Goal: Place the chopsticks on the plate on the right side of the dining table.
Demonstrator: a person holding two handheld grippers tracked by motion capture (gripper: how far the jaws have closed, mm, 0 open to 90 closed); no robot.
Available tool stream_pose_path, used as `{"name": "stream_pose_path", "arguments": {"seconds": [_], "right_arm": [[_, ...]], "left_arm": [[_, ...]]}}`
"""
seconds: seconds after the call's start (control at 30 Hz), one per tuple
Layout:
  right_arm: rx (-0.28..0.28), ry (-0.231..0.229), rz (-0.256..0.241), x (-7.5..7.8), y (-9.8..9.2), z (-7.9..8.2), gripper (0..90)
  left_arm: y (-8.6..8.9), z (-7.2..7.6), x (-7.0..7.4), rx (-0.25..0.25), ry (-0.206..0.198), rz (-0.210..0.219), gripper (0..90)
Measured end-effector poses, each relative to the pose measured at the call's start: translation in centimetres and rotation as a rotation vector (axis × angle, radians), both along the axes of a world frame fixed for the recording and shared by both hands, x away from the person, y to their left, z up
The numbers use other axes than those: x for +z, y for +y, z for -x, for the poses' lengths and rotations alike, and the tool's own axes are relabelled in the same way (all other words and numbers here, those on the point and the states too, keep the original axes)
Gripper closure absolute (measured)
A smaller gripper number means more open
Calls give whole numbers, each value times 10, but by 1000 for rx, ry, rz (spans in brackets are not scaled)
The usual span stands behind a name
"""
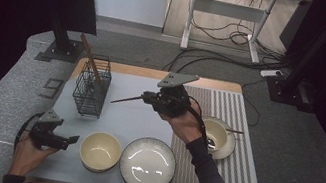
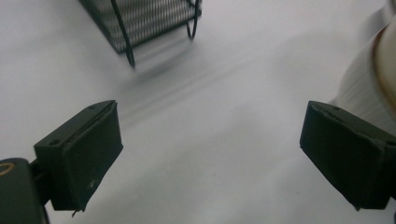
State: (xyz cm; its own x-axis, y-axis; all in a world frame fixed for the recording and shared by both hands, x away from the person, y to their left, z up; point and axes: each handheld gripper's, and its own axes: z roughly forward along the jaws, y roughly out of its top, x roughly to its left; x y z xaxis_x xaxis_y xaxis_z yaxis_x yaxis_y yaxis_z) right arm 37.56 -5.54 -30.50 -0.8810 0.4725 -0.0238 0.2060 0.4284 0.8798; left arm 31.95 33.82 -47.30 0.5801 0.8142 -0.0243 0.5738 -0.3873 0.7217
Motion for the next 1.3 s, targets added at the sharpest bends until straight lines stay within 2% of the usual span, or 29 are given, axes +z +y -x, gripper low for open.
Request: {"name": "stream_pose_path", "arguments": {"seconds": [0.17,0.3,0.53,0.57,0.6,0.73,0.87,0.97,1.3], "right_arm": [[7,-8,-6,-3,-6,5,836],[17,-8,-8,-6,-10,11,836],[23,-1,-14,-9,-20,18,836],[23,-1,-14,-9,-20,18,836],[25,1,-21,-10,-23,20,836],[33,3,-31,-10,-27,24,836],[46,2,-37,-9,-29,29,836],[57,1,-42,-7,-30,32,836],[89,4,-49,-5,-28,41,836]], "left_arm": [[-4,-2,23,-53,-18,21,37],[-15,-6,40,-100,-35,-1,34],[-43,-17,63,-180,-59,-20,0],[-43,-17,63,-180,-59,-20,0],[-51,-19,68,-197,-69,-21,0],[-72,-25,79,-244,-90,-56,1],[-91,-31,83,-279,-98,-88,36],[-102,-36,81,-305,-103,-110,93],[-121,-43,71,-343,-133,-124,290]]}}
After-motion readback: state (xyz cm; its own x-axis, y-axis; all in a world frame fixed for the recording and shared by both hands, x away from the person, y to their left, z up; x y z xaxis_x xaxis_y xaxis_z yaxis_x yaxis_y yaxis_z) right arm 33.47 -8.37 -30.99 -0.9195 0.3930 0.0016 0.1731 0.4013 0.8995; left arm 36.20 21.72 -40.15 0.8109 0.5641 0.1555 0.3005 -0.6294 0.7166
